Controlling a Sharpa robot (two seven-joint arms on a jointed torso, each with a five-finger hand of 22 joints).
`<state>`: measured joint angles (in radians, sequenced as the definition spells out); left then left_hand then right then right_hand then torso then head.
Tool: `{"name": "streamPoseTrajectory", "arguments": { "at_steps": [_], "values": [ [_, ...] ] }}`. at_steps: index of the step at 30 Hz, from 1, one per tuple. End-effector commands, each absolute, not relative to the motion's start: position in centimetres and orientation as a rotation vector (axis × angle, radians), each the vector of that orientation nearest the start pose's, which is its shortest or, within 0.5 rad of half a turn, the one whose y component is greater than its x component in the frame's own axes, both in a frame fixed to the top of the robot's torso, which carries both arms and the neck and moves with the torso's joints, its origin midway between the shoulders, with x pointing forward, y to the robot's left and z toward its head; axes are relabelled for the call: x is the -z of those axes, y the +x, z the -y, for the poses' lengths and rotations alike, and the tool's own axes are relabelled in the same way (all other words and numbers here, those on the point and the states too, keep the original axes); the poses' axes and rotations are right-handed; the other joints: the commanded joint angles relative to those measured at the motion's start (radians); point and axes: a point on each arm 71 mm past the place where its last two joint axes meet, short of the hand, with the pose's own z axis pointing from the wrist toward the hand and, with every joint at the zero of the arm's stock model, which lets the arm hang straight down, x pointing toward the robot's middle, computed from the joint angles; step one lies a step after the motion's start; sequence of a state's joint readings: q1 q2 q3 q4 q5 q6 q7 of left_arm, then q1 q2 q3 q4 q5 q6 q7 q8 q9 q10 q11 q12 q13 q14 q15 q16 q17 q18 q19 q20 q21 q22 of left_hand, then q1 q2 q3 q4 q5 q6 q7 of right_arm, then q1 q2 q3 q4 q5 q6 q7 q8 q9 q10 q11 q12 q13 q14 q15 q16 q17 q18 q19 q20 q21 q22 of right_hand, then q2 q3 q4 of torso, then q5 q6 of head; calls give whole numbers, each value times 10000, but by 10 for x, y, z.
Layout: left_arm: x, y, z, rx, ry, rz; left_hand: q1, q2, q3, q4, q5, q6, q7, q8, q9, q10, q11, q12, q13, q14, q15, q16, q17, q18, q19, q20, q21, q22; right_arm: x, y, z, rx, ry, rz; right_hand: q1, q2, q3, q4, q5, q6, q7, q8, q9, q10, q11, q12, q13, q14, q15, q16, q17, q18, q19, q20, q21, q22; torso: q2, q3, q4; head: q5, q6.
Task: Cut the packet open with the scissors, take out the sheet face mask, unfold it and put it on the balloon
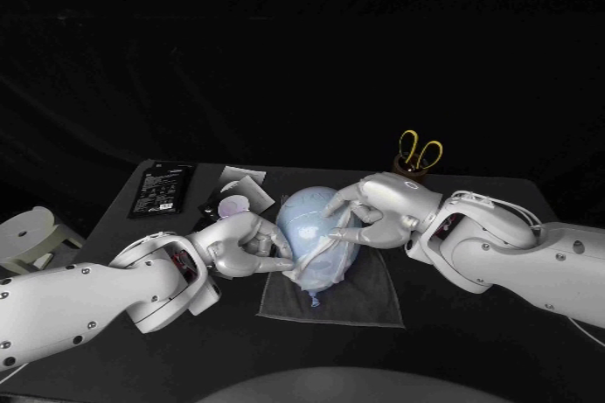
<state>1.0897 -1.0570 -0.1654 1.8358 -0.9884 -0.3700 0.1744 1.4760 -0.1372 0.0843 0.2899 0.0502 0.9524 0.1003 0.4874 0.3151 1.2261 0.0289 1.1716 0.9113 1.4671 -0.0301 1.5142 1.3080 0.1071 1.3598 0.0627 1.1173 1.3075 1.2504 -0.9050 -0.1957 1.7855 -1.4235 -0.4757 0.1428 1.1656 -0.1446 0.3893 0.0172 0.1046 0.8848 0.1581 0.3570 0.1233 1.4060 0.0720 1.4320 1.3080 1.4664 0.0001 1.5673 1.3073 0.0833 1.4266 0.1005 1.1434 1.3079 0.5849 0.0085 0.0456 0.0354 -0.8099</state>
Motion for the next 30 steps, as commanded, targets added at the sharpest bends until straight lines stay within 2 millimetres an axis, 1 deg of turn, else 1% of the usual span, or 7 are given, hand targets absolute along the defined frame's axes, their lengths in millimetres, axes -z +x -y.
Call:
{"name": "streamPoseTrajectory", "arguments": {
  "at_steps": [1,3,8,12,17,24,30],
  "values": [
    [231,374,-207,11996,-2404,-17757,-135,-17,-41,6,-8,-46,67,-8,-20,-18,-4,-47,-140,435,-49,-31,541,-46,-79,-33,-203,282,178,407,149,-10510,-2929,-15119,-106,38,-6,95,53,55,13,-47,-4,31,50,75,316,1044,57,35,2635,-52,16,63,19,1591,1,-2,-2,-15,18],
    [230,374,-208,11999,-2470,-17675,-136,-15,-48,2,-7,-61,72,-12,-21,-47,1,-66,-169,415,-45,-51,481,-36,-106,-30,-252,258,178,408,149,-10510,-2799,-15137,-148,64,-38,203,113,70,16,-78,-4,37,53,77,333,1044,62,35,2635,-48,8,68,4,1585,4,-2,-2,-14,20],
    [229,373,-211,12070,-2526,-17829,-122,8,-45,-6,-5,-61,72,-1,-17,-71,5,-66,-165,411,-38,-55,485,-35,-118,-24,-263,254,179,411,148,-10486,-2565,-15152,-144,76,-42,235,156,73,17,-94,-5,43,54,81,347,1044,63,35,2635,-47,7,69,3,1584,-2,9,2,-3,-10],
    [231,371,-210,12213,-2447,-18259,-272,-36,-169,13,-9,-33,70,54,5,-80,11,-21,-104,411,-28,-55,514,-32,-144,-9,-284,248,179,412,148,-10459,-2458,-15149,-133,117,-32,280,197,88,17,-108,-3,50,54,86,363,1044,64,35,2635,-43,0,71,-15,1579,2,2,-3,-5,-10],
    [235,369,-210,12171,-2158,-18986,-675,-85,-503,22,-10,-58,68,111,28,-68,14,49,-22,427,-24,-42,577,-44,-125,2,-216,286,179,413,146,-10465,-2368,-15070,-113,146,-19,305,226,97,17,-120,-3,45,55,82,362,1044,64,35,2635,-40,-5,72,-28,1575,-9,5,-6,-2,-33],
    [239,369,-209,11844,-1810,-19552,-827,-85,-731,19,-10,-131,73,122,33,-119,21,32,-52,424,-20,-49,571,-51,-110,5,-177,307,181,417,143,-10362,-2372,-15161,-73,172,1,316,248,105,17,-134,-3,37,54,74,357,1044,64,35,2635,-35,-14,73,-48,1570,3,5,-9,16,-36],
    [241,369,-206,11690,-1583,-19746,-827,-95,-806,6,-10,-173,80,116,31,-155,27,8,-87,417,-16,-56,555,-53,-107,7,-169,312,183,419,140,-10224,-2509,-15293,34,176,35,297,270,115,19,-165,-4,29,54,68,362,1044,65,35,2635,-32,-22,74,-62,1565,9,3,-7,15,-42]
  ]
}}
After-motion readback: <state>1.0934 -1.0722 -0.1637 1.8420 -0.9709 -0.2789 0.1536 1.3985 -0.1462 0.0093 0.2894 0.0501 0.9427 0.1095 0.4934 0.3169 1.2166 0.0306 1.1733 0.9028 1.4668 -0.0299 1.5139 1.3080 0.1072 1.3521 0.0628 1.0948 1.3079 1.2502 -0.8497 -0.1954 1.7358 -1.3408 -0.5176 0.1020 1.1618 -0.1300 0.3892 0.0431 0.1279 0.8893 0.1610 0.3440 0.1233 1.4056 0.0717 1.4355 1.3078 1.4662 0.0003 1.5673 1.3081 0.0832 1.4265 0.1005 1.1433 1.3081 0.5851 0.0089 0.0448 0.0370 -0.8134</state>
